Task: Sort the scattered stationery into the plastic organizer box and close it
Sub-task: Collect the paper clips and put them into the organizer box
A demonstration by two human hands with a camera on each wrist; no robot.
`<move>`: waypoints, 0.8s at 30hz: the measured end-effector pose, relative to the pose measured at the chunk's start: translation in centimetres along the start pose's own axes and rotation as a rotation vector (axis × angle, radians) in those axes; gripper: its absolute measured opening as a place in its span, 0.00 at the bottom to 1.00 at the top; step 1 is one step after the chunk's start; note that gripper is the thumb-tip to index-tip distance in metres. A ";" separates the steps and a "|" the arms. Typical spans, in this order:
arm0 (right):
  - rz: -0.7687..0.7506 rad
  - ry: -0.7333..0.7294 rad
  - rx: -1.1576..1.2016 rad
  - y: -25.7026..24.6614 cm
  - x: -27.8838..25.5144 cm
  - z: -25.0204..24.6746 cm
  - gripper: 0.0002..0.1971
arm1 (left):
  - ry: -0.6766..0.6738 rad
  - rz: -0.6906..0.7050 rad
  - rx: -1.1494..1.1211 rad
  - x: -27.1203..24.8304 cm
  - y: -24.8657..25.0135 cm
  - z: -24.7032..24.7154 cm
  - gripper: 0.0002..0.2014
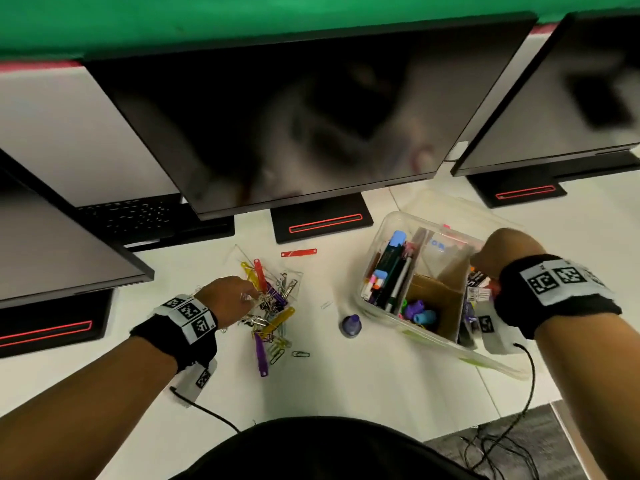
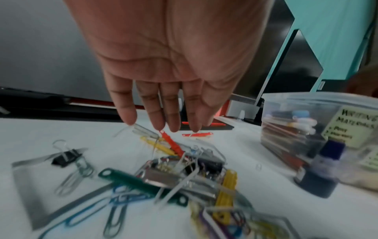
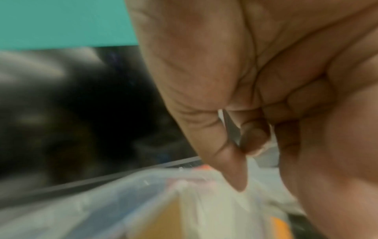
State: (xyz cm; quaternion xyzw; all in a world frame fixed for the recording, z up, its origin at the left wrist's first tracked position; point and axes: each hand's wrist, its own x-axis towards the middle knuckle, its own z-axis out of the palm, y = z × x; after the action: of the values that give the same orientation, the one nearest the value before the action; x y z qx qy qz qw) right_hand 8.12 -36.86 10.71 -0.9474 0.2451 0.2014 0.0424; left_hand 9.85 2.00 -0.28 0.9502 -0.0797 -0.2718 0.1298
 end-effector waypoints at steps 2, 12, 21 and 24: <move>-0.109 0.087 0.038 -2.0 -0.8 0.1 0.10 | -0.030 0.013 0.018 0.2 0.1 0.7 0.15; -0.733 -0.089 -0.260 -13.0 -8.7 9.9 0.13 | 0.026 0.122 -0.012 0.4 -0.7 3.0 0.15; -0.622 -0.258 -0.381 -13.0 -7.2 13.9 0.15 | 0.148 0.033 -0.096 -2.8 -6.2 5.4 0.14; -0.652 -0.297 -0.222 -13.2 -6.8 15.0 0.15 | 0.114 -0.007 -0.121 -3.7 -7.2 6.7 0.14</move>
State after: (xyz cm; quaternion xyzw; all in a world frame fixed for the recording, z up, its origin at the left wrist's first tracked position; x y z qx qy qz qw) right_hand 3.58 -19.58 -0.49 -0.9350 -0.1015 0.3379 0.0363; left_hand 3.70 8.37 -5.99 0.9549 -0.0521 -0.2221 0.1902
